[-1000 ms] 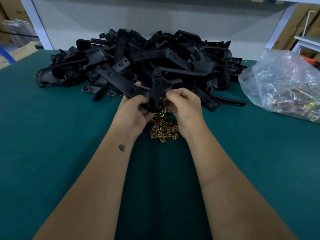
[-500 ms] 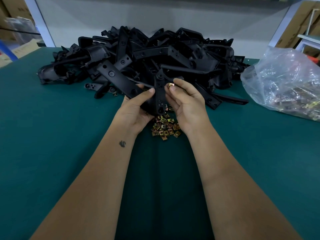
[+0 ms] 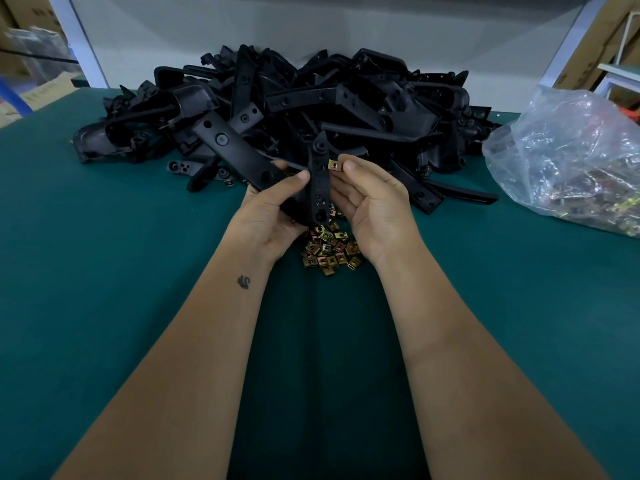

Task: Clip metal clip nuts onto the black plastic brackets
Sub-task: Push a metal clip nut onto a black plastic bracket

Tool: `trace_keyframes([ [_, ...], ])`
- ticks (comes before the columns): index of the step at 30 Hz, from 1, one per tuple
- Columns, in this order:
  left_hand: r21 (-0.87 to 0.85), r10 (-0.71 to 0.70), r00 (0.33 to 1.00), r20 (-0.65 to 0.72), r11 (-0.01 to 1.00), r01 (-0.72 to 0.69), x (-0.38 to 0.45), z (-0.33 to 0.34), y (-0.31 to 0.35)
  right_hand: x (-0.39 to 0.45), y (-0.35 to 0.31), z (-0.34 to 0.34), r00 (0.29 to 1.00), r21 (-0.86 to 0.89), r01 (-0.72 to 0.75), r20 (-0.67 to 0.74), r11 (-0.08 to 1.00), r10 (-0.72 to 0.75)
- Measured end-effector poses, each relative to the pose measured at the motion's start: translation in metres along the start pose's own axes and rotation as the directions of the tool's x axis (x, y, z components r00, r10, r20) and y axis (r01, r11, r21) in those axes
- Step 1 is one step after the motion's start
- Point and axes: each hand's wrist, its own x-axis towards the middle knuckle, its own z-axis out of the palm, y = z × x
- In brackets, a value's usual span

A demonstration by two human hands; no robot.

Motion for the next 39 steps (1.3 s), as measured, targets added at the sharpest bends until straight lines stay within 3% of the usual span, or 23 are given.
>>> trace_keyframes([
  [14,-0.021,-0.007,0.999,0.037,1.000,0.007,0.0010,-0.0020,-0.0007,0.0019,0.0019,-0.0025,1.000,-0.031,0.025,-0.016,0.999,-0.025],
  [39,0.018,-0.044,0.997,0.064,0.999,0.043,-0.0028,-0.0006,0.0001,0.0003,0.0006,0.0023,0.992,-0.123,-0.124,-0.031,0.985,0.121],
])
